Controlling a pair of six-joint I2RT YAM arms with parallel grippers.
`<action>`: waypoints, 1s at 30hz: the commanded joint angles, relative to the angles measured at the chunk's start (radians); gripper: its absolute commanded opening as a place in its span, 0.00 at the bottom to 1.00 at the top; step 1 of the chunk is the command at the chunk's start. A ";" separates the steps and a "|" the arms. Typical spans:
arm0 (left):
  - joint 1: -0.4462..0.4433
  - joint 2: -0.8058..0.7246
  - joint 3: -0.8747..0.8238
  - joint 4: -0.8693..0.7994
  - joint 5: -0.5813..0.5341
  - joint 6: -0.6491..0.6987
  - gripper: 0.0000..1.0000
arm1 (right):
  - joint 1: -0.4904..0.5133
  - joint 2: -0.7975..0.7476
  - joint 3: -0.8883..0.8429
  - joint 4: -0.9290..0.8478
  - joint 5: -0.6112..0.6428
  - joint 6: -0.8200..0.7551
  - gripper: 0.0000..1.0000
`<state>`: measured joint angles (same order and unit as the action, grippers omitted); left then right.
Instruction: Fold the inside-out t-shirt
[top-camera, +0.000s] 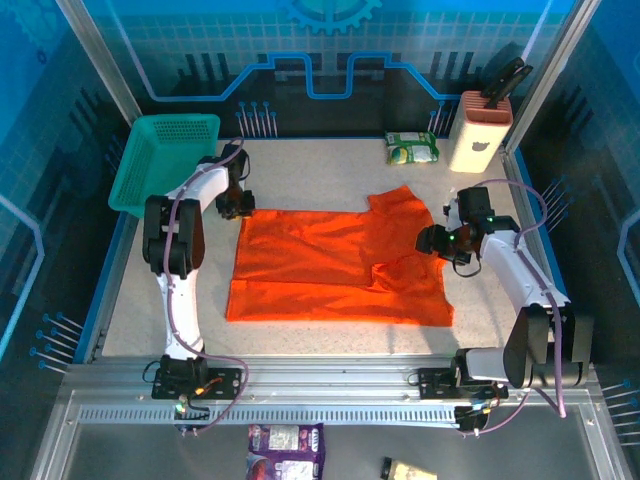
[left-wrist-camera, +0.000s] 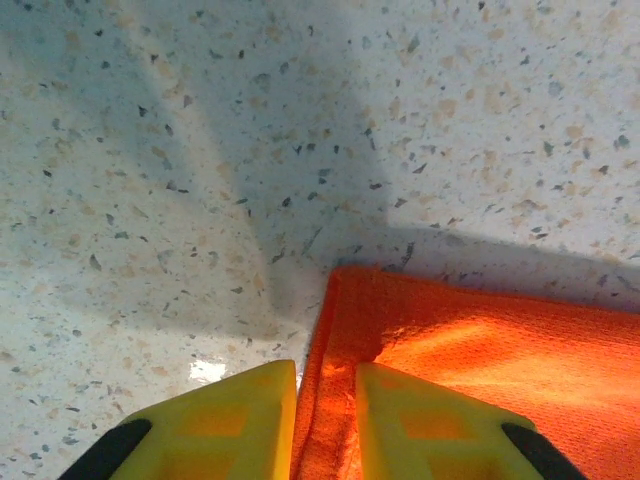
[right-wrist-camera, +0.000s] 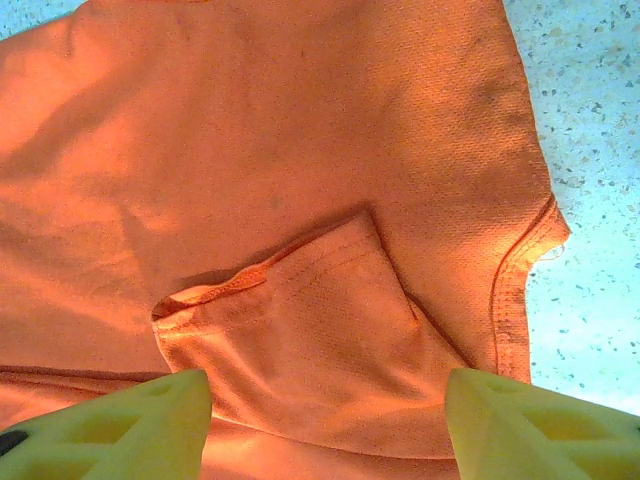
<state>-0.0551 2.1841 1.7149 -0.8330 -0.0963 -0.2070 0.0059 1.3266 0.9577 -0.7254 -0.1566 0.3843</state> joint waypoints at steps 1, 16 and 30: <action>0.010 -0.056 0.020 -0.011 0.032 0.014 0.24 | 0.005 -0.020 0.030 -0.027 0.003 0.001 0.64; 0.029 0.056 0.082 -0.023 0.054 0.017 0.22 | 0.007 -0.010 0.046 -0.034 0.010 -0.004 0.64; 0.031 0.098 0.101 -0.027 0.073 0.034 0.06 | 0.017 0.062 0.068 -0.007 0.012 -0.010 0.65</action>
<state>-0.0353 2.2658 1.7985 -0.8341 -0.0441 -0.1978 0.0086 1.3647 0.9962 -0.7322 -0.1562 0.3836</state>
